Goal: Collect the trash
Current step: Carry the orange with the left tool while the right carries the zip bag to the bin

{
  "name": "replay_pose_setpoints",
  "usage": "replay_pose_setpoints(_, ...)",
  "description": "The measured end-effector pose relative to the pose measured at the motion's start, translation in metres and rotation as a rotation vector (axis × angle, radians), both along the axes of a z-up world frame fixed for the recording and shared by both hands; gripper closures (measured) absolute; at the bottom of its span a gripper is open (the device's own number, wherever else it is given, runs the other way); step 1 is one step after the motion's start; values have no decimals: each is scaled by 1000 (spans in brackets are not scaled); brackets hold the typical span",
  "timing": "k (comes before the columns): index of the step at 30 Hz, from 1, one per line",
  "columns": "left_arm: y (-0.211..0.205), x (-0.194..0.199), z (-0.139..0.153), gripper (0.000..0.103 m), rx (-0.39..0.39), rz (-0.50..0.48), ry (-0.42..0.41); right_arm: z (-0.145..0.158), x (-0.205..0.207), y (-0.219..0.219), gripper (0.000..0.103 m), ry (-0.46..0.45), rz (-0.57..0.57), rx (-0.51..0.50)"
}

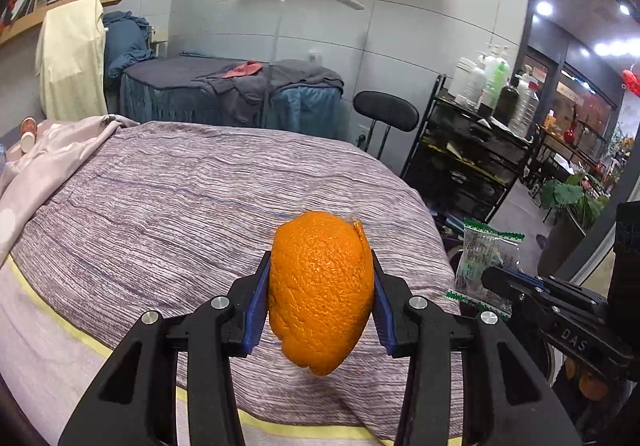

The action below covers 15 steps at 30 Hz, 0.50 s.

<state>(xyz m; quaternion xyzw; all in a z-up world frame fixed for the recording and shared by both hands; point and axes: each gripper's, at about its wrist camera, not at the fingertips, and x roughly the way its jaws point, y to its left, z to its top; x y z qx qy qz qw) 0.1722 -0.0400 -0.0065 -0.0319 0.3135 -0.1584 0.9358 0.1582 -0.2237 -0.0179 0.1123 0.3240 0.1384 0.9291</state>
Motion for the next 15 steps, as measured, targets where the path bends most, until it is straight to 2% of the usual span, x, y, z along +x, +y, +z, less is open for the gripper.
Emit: replay_pose_setpoints(15,-49,-26,-10,60,-11,-88,13,-20,-37,-63,94,26,-146,8)
